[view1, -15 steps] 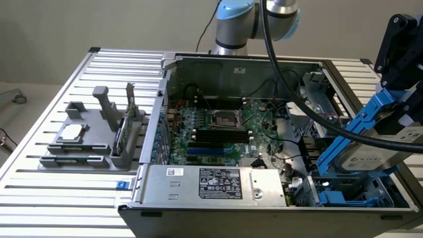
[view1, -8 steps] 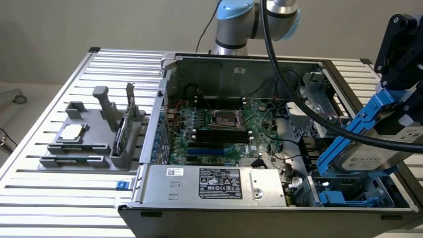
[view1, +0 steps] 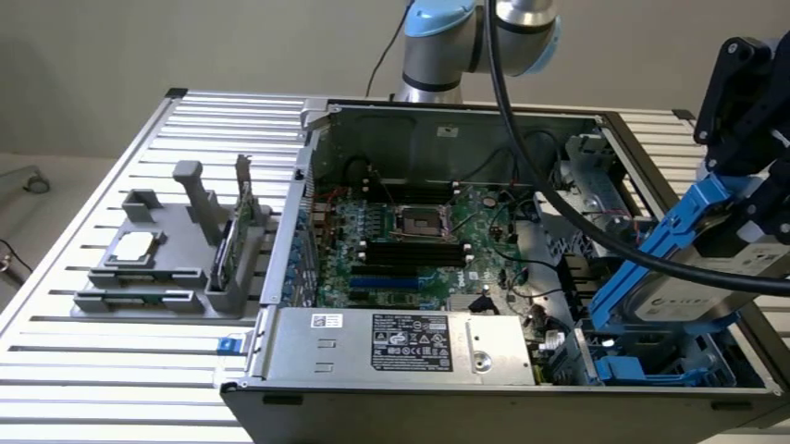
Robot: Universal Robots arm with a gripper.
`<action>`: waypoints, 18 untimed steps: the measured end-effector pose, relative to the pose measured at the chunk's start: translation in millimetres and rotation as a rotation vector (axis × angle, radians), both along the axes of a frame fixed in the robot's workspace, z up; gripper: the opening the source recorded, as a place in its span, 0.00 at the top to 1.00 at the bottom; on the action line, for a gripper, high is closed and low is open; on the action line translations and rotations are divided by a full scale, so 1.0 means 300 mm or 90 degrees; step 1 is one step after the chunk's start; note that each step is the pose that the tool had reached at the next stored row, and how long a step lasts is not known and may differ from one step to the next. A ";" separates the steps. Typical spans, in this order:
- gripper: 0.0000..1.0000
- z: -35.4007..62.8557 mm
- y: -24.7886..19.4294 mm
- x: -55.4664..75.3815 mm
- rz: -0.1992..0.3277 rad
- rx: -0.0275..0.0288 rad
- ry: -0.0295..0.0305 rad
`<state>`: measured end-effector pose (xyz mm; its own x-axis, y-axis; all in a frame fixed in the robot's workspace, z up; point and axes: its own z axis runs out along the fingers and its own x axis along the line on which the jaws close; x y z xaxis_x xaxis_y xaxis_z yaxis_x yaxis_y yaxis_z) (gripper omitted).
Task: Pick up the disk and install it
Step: 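Insert the disk into the insertion slot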
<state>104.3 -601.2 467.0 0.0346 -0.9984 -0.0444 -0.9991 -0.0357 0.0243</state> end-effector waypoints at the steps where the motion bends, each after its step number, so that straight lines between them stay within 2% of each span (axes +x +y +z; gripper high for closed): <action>1: 0.67 -0.006 0.000 0.000 0.000 -0.0001 0.0000; 5: 0.67 -0.024 0.000 0.000 0.000 0.0000 0.0000; 18: 0.67 -0.029 0.000 0.011 0.000 -0.0019 0.0000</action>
